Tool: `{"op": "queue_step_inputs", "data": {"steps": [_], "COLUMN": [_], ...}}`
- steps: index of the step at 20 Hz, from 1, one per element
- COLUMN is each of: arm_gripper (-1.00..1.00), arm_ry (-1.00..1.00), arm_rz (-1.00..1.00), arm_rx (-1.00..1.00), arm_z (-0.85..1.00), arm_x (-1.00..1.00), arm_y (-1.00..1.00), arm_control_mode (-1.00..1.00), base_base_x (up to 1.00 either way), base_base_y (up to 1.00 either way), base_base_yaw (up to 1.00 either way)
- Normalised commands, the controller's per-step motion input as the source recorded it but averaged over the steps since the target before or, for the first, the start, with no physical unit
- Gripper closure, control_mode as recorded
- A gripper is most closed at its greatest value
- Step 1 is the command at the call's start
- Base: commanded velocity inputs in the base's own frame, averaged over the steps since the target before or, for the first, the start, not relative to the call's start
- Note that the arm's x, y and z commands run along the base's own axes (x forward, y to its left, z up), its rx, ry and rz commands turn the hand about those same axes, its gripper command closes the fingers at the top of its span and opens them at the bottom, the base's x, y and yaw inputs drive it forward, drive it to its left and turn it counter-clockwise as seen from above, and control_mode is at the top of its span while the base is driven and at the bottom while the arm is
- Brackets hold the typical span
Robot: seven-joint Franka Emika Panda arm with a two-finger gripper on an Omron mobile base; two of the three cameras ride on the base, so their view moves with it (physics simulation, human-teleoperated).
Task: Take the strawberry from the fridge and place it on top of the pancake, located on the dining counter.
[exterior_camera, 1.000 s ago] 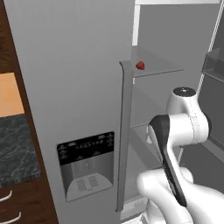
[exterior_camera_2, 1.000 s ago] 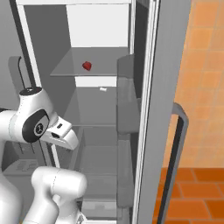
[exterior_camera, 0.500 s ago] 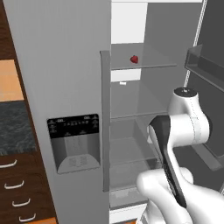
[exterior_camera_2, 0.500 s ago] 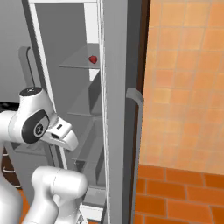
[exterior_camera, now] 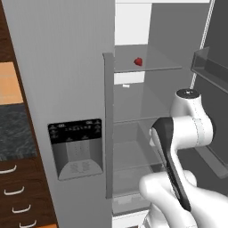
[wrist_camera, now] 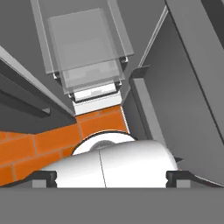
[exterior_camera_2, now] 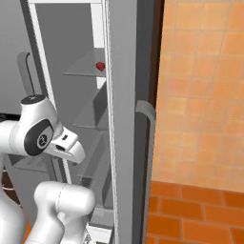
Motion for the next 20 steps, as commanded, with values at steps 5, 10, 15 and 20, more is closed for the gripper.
{"op": "queue_step_inputs", "data": {"steps": [5, 10, 15, 20], "arm_gripper": [-1.00, -1.00, -1.00, -1.00], "arm_ry": [-0.18, -0.17, -0.56, -0.14], "arm_rz": [0.00, 0.02, 0.22, 0.17], "arm_rx": [0.00, -0.02, -0.01, -0.01], "arm_z": [0.19, 0.67, 0.85, 1.00], "arm_x": [0.52, 0.37, 0.07, 0.18], "arm_y": [0.00, -0.03, -0.09, -0.02], "arm_control_mode": [-1.00, -1.00, -1.00, -1.00], "base_base_x": [0.00, 0.00, 0.00, 0.00], "base_base_y": [0.00, 0.00, 0.00, 0.00], "base_base_yaw": [0.00, 0.00, 0.00, 0.00]}}
